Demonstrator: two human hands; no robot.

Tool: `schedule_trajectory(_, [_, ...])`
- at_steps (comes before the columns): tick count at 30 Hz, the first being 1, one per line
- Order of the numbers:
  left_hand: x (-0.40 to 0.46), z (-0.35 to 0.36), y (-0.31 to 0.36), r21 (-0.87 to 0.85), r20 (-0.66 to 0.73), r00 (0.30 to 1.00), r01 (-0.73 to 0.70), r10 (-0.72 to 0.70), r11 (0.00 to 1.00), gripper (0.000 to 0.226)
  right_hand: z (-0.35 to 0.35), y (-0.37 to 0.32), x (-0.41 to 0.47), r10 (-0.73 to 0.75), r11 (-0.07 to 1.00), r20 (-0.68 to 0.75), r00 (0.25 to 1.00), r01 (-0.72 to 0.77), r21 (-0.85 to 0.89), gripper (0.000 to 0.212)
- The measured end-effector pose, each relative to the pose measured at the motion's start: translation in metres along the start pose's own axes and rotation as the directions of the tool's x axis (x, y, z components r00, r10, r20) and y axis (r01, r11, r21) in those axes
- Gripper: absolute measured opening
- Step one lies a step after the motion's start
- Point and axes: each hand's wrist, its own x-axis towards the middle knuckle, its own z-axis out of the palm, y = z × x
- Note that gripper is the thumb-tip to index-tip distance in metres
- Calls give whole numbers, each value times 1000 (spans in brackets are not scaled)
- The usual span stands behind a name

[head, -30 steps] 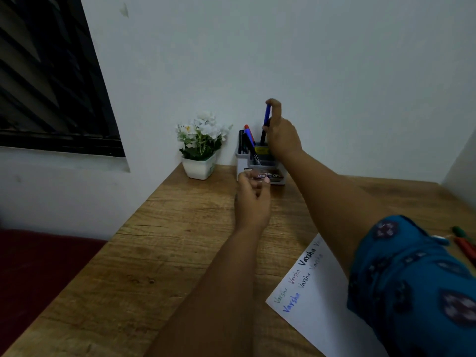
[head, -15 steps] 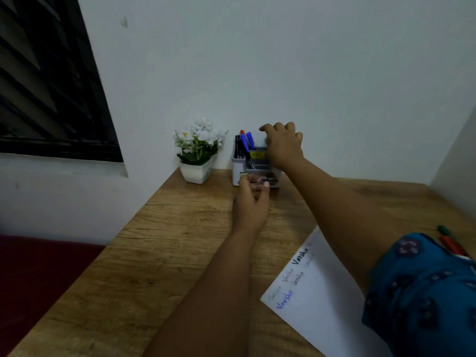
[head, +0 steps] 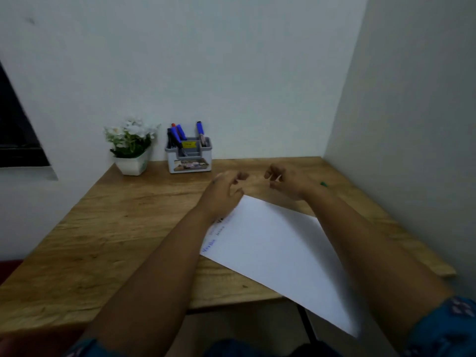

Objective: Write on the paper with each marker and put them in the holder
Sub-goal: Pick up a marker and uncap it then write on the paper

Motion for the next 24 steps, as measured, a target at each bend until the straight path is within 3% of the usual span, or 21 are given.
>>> schedule_trajectory(3, [-5,-4,8,-95,-87,993,66,-74,993,33,-19,38,-24,161,977,-162,974,-181,-116,17])
schedule_trajectory(5, [-8,-4,11,-153,-149,981,98,-121,983,27,-26,59,-40,278,945,-276,920,-314,-94,16])
schedule_trajectory(9, [-16,1,8,-157,-110,986,107,-125,982,23,-21,75,-60,381,893,-294,877,-431,-127,18])
schedule_trajectory(20, [-20,-1,3,-141,-109,972,192,-208,971,19,-11,54,-57,395,902,-263,880,-426,-74,33])
schedule_trajectory(22, [-20,-1,2,-111,-108,978,166,-178,980,21,-11,38,-54,328,934,-259,908,-353,-55,23])
schedule_trajectory(24, [-18,1,2,24,-139,986,98,-94,995,28,-9,19,-48,180,977,-230,957,-200,-68,23])
